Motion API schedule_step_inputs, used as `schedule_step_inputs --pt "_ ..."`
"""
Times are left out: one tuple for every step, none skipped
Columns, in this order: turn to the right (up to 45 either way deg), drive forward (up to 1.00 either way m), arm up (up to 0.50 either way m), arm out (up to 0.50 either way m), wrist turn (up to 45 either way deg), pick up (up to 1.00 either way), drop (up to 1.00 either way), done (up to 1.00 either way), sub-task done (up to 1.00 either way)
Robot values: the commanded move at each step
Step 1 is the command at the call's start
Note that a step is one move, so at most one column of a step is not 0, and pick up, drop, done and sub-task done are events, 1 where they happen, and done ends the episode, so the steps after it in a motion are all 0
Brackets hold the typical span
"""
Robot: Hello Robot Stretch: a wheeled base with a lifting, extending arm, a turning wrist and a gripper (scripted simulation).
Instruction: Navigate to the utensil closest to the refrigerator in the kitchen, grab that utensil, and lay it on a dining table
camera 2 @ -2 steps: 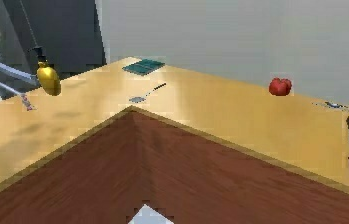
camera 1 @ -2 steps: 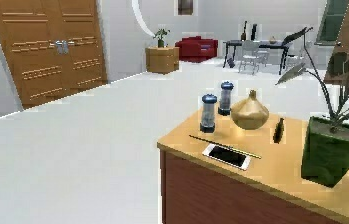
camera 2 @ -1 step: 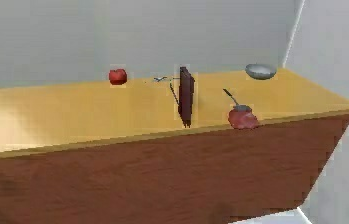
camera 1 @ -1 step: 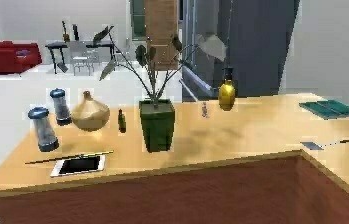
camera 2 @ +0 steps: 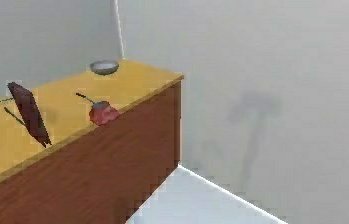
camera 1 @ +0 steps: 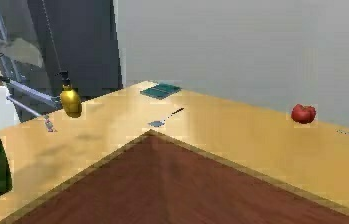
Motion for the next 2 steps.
schedule_step_inputs --pt "0.0 0.50 0.00 0.00 0.0 0.00 0.00 0.00 0.00" --pt "-45.0 0.00 0.00 0.00 0.0 0.00 0.00 0.00 0.00"
